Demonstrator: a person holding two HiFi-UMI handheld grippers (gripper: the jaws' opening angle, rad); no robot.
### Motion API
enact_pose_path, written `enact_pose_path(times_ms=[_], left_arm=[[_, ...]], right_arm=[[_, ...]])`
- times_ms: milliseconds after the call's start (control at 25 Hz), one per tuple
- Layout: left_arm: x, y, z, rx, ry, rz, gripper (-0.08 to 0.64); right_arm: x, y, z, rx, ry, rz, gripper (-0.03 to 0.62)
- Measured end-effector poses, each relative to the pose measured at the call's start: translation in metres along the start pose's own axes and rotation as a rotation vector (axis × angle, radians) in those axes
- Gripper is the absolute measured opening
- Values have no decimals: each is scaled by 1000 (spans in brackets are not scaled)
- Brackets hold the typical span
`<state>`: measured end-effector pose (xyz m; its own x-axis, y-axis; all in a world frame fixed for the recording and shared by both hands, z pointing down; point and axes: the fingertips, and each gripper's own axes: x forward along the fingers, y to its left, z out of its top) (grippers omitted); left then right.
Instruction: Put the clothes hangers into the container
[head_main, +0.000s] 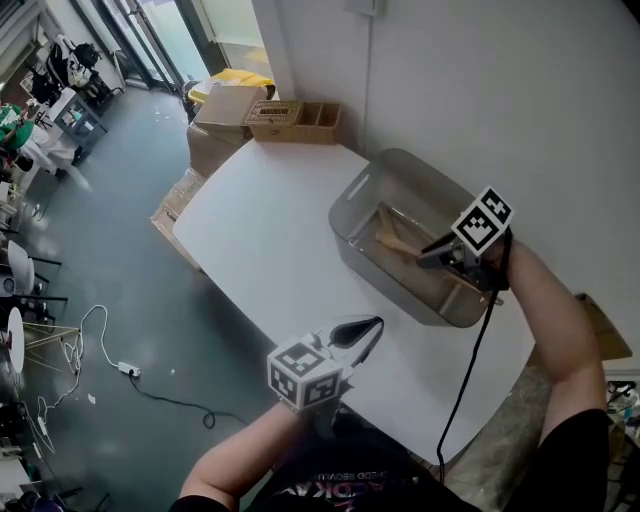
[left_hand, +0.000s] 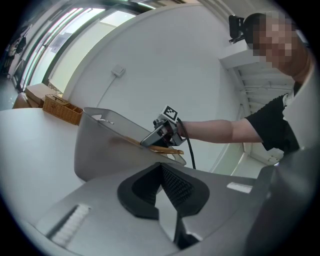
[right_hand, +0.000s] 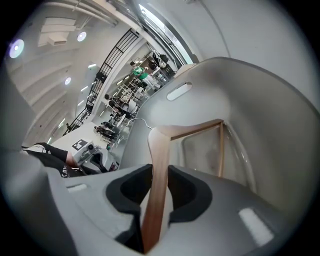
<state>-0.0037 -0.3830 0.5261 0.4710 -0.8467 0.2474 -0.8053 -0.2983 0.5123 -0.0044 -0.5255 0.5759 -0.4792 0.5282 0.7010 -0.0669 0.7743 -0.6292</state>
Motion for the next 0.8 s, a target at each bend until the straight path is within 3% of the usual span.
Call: enact_pose_path(times_ms=[600,800], left_arm=[[10,-17,4,12,-2,-28,6],[5,-21,4,25,-13,-34,6]], right_arm=[[-25,7,9,-82,-52,-101,115],[-50,11,18,-104,-166,-190,105]])
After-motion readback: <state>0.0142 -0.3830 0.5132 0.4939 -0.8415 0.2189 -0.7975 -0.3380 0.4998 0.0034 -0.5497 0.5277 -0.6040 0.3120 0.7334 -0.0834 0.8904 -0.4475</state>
